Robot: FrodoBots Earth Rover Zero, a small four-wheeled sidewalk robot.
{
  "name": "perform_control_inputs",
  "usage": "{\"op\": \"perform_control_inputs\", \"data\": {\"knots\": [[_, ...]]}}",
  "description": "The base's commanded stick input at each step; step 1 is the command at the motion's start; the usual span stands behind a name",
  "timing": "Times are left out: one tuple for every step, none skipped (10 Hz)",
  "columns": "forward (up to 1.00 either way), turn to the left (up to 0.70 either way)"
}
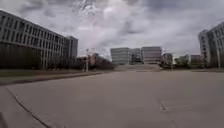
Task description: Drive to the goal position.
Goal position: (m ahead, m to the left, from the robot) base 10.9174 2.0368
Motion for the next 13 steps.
{"op": "perform_control_inputs", "data": {"knots": [[1.00, -0.36], [1.00, -0.18], [1.00, 0.00], [1.00, 0.00], [1.00, 0.00], [1.00, 0.00], [1.00, 0.00], [1.00, 0.00], [1.00, 0.00], [1.00, 0.00], [1.00, 0.00], [1.00, 0.00], [1.00, 0.00]]}}
